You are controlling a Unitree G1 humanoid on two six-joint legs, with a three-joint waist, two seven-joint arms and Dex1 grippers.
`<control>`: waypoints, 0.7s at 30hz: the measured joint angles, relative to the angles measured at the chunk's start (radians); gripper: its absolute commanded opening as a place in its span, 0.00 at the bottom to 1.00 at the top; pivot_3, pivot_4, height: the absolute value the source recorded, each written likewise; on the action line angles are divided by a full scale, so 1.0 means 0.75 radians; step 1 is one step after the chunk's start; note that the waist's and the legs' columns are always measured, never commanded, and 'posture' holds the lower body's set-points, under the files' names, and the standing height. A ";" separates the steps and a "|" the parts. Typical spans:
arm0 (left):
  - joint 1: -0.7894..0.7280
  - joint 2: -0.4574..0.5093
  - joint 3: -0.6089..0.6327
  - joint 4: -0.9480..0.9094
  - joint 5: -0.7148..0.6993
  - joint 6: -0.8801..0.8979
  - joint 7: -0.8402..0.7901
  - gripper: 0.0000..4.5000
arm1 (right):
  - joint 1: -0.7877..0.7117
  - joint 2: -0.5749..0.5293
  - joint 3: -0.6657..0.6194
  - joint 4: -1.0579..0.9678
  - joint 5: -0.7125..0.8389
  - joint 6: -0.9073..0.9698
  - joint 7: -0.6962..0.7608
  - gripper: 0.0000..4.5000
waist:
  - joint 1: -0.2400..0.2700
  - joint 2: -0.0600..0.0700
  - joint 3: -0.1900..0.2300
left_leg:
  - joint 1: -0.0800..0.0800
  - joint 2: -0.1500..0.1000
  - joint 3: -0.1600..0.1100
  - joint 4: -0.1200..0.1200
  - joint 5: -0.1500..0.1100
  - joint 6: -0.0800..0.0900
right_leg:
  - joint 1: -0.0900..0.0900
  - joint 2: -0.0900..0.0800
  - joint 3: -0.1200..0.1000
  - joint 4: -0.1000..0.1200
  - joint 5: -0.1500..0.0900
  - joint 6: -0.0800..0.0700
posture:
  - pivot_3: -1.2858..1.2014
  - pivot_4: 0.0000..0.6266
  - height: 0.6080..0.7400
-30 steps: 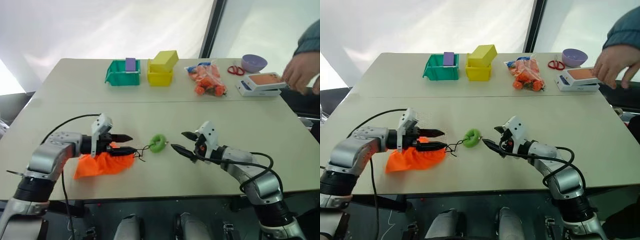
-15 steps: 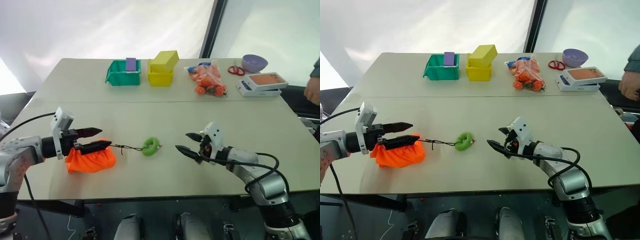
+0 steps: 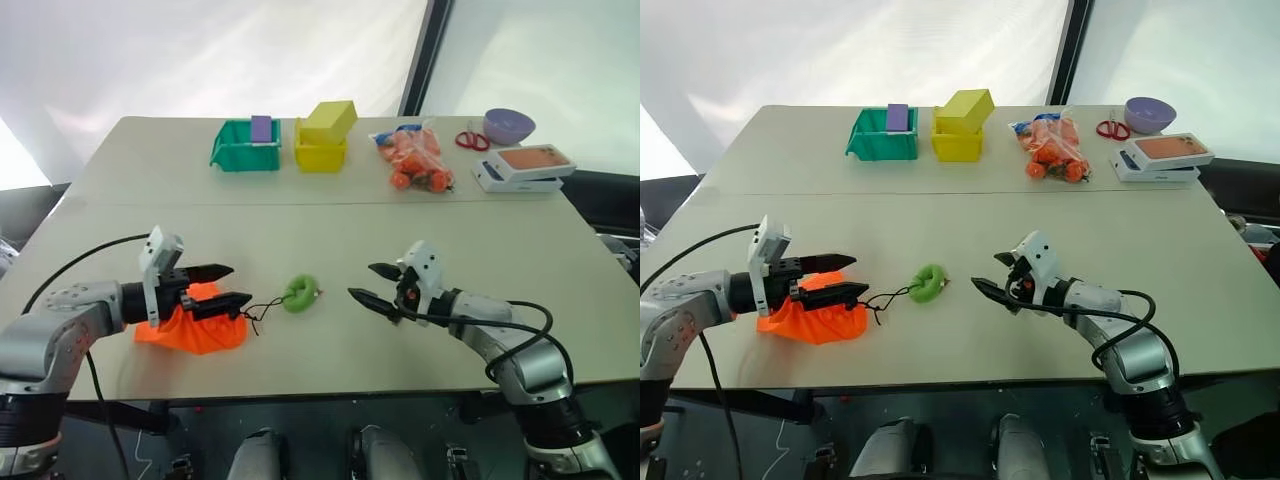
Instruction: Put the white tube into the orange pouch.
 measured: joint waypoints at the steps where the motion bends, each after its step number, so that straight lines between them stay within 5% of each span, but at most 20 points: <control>1: -0.010 0.001 -0.019 0.007 0.013 -0.017 -0.006 0.99 | 0.001 0.002 0.000 -0.002 0.000 0.000 -0.005 0.83 | 0.000 0.000 0.000 | 0.000 0.000 0.000 0.000 0.000 0.000 | 0.000 0.000 0.000 0.000 0.000 0.000 | 0.52 0.24 1.00; 7: -0.021 0.011 -0.138 0.041 0.116 -0.116 -0.055 0.99 | 0.011 0.014 0.000 -0.009 0.000 0.000 -0.022 0.83 | 0.000 0.000 0.000 | 0.000 0.000 0.000 0.000 0.000 0.000 | 0.000 0.000 0.000 0.000 0.000 0.000 | 0.52 0.24 1.00; 10: -0.023 0.009 -0.165 0.054 0.118 -0.127 -0.081 0.80 | 0.018 0.017 0.000 -0.009 0.000 0.000 -0.024 0.83 | 0.000 0.000 0.000 | 0.000 0.000 0.000 0.000 0.000 0.000 | 0.000 0.000 0.000 0.000 0.000 0.000 | 0.52 0.24 1.00; 14: -0.040 0.000 -0.179 0.055 0.119 -0.131 -0.081 0.36 | 0.018 0.018 0.000 -0.009 0.000 0.000 -0.024 0.83 | 0.000 0.000 0.000 | 0.000 0.000 0.000 0.000 0.000 0.000 | 0.000 0.000 0.000 0.000 0.000 0.000 | 0.52 0.24 1.00; 21: -0.040 -0.006 -0.200 0.055 0.162 -0.169 -0.070 0.36 | 0.018 0.018 -0.001 -0.009 0.000 0.000 -0.024 0.83 | 0.000 0.000 0.000 | 0.000 0.000 0.000 0.000 0.000 0.000 | 0.000 0.000 0.000 0.000 0.000 0.000 | 0.52 0.24 1.00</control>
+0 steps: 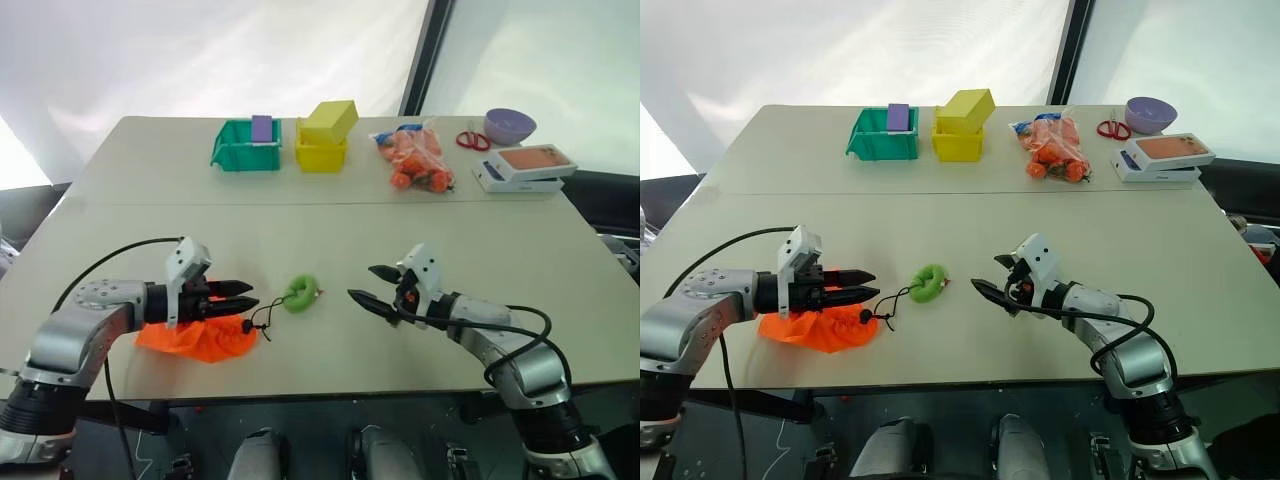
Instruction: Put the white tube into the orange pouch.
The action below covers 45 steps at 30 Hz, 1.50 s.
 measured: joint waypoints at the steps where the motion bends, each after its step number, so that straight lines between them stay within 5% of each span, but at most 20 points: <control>1: 0.000 -0.008 0.000 0.000 0.014 -0.027 0.003 0.36 | 0.000 0.000 0.000 0.000 0.000 0.000 0.000 0.83 | 0.000 0.000 0.000 | 0.000 0.000 0.000 0.000 0.000 0.000 | 0.000 0.000 0.000 0.000 0.000 0.000 | 0.52 0.24 1.00; 22: 0.003 -0.292 -0.121 0.020 0.513 -0.972 0.277 0.36 | -0.001 0.025 0.013 0.000 -0.014 -0.008 0.000 0.83 | 0.001 0.000 0.000 | 0.000 0.000 0.001 0.000 0.000 0.000 | 0.000 0.000 0.000 0.000 0.001 0.001 | 0.52 0.24 1.00; 29: -0.107 -0.369 0.018 0.253 0.575 -1.207 0.521 0.36 | 0.008 0.028 0.013 -0.001 -0.015 -0.009 0.000 0.83 | 0.004 -0.001 -0.001 | 0.000 0.000 0.000 0.001 0.000 0.000 | 0.002 0.000 -0.001 0.000 0.003 0.004 | 0.52 0.24 1.00; 37: -0.105 -0.621 0.073 0.268 0.369 -0.906 0.700 0.36 | 0.004 0.054 0.017 -0.001 -0.024 -0.018 -0.010 0.83 | 0.002 -0.002 -0.001 | 0.001 0.000 0.000 0.002 -0.001 0.002 | 0.004 0.000 -0.002 0.000 0.003 0.006 | 0.52 0.24 1.00; 43: -0.105 -0.613 0.102 0.241 0.260 -0.695 0.721 0.36 | 0.004 0.056 0.017 -0.001 -0.027 -0.020 -0.012 0.83 | -0.001 -0.002 -0.001 | 0.003 0.002 -0.001 0.002 -0.001 0.002 | 0.005 0.002 -0.002 0.001 0.003 0.006 | 0.52 0.24 1.00; 45: -0.120 -0.519 0.173 0.265 0.186 -0.582 0.696 0.36 | 0.006 0.053 0.014 -0.001 -0.029 -0.039 -0.012 0.83 | -0.007 -0.002 -0.001 | 0.003 0.003 -0.001 0.002 -0.001 0.002 | 0.004 0.004 -0.002 0.001 0.003 0.006 | 0.52 0.24 1.00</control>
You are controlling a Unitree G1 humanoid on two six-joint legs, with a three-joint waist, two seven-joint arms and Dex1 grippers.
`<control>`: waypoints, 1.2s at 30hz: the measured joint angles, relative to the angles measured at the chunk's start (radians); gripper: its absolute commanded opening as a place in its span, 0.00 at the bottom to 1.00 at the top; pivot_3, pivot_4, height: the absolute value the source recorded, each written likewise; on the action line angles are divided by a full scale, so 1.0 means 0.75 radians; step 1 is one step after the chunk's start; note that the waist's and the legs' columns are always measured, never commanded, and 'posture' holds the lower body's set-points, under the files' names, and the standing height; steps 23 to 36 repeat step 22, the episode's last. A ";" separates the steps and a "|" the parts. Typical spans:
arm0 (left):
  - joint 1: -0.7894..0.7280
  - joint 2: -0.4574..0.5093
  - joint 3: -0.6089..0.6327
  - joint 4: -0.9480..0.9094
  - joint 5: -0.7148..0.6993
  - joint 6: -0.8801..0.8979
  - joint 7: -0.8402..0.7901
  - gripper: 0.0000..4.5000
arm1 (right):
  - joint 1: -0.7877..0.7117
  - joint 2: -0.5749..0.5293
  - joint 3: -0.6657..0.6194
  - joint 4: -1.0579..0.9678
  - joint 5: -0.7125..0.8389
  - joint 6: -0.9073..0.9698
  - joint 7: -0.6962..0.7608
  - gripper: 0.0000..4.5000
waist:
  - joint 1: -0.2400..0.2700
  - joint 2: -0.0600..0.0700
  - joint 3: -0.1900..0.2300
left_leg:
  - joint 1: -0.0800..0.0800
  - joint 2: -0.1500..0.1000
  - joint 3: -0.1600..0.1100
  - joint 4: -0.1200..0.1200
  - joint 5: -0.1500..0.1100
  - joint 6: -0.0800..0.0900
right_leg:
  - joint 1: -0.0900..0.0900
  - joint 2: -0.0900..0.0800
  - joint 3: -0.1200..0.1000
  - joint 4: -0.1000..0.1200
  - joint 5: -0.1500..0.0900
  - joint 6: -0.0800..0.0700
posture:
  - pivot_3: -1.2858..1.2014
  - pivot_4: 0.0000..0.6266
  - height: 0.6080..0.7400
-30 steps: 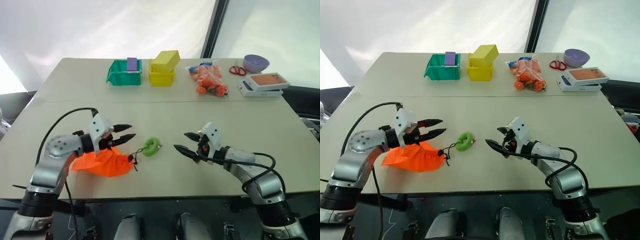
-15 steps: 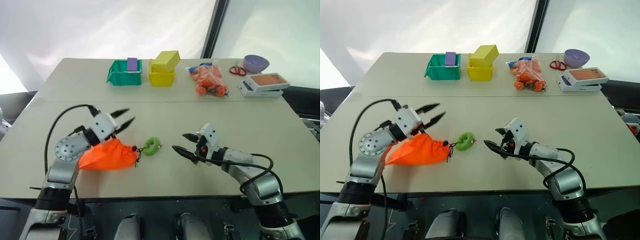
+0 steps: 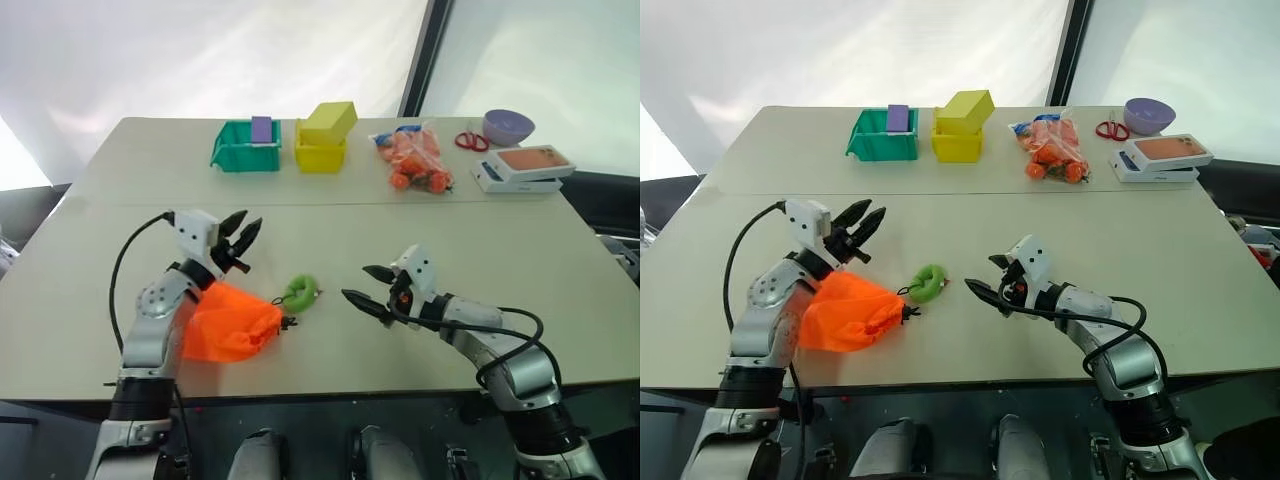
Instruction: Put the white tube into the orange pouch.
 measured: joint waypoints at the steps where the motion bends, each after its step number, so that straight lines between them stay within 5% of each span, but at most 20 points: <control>1: -0.004 0.067 0.046 0.016 -0.035 0.055 -0.026 0.36 | 0.003 -0.008 -0.005 0.000 0.000 -0.012 0.002 0.83 | -0.003 0.000 0.000 | 0.000 0.000 0.000 0.000 0.000 0.000 | 0.000 0.001 0.000 0.000 0.000 0.000 | 0.52 0.24 1.00; 12: 0.280 0.394 0.334 0.003 -0.152 0.281 -0.164 0.36 | 0.069 -0.171 -0.213 0.088 0.046 -0.186 0.171 0.83 | 0.005 0.001 0.001 | -0.001 -0.002 0.001 -0.002 0.000 -0.001 | 0.000 -0.004 0.000 -0.004 -0.003 -0.005 | 0.52 0.24 1.00; 20: 0.488 0.364 0.377 -0.018 -0.135 0.265 -0.156 0.36 | 0.103 -0.227 -0.277 0.203 0.046 -0.234 0.262 0.83 | 0.011 0.002 0.001 | 0.000 -0.002 0.001 -0.002 -0.001 -0.001 | -0.007 -0.009 0.000 -0.004 -0.003 -0.006 | 0.52 0.24 1.00; 36: 0.499 0.347 0.377 -0.029 -0.132 0.244 -0.153 0.36 | 0.103 -0.227 -0.277 0.204 0.046 -0.242 0.267 0.83 | 0.010 0.002 0.001 | -0.001 -0.002 0.001 -0.002 -0.001 -0.001 | -0.008 -0.009 0.000 -0.004 -0.003 -0.006 | 0.52 0.24 1.00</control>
